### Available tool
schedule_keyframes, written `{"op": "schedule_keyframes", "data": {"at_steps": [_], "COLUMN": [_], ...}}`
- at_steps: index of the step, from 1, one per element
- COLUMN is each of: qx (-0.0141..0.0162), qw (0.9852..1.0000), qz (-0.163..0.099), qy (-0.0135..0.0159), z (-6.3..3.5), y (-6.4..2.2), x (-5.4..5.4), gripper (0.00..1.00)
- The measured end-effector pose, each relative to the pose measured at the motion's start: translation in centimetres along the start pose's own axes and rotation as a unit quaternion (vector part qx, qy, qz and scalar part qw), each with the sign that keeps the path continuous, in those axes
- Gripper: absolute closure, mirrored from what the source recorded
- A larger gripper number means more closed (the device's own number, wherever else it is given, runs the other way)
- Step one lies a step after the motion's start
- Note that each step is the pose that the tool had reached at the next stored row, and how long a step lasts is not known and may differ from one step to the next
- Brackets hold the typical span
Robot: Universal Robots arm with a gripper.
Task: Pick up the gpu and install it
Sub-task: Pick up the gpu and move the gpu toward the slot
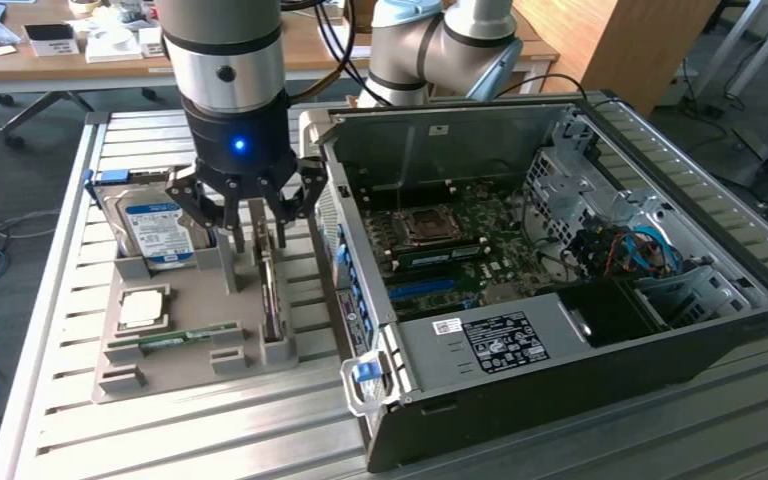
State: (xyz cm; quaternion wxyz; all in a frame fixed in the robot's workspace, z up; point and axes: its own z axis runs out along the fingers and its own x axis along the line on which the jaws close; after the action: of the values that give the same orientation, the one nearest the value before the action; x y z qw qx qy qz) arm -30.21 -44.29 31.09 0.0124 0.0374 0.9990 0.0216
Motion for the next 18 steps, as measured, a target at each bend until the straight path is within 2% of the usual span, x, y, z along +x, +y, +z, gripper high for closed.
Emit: {"op": "schedule_keyframes", "data": {"at_steps": [18], "qx": [0.0000], "qw": [1.0000], "qz": [0.000], "qy": [-0.0001], "z": [0.50], "y": [-0.02], "x": [0.02], "gripper": [0.53]}}
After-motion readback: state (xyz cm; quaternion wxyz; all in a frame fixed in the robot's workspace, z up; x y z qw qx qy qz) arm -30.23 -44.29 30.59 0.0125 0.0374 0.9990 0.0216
